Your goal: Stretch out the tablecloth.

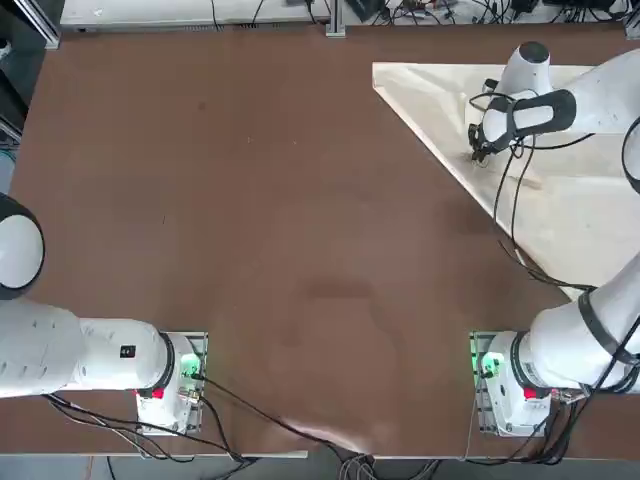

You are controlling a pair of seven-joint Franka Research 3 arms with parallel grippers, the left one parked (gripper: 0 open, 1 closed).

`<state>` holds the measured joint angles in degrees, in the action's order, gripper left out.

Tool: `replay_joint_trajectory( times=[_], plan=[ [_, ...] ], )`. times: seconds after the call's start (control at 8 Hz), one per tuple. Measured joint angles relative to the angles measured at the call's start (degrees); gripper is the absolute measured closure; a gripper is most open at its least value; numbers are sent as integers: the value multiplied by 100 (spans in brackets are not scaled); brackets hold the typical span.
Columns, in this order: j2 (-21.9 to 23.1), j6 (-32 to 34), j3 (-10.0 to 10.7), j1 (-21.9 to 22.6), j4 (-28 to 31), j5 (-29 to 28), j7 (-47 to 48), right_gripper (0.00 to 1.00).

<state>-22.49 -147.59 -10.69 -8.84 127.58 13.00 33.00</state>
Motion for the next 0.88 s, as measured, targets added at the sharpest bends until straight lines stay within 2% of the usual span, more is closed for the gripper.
replay_joint_trajectory(
  times=[0.5,0.88],
  plan=[
    [86,117,-33,-1,-21,1,-10,95],
    [474,667,-147,2,-49,1,-10,97]
  ],
)
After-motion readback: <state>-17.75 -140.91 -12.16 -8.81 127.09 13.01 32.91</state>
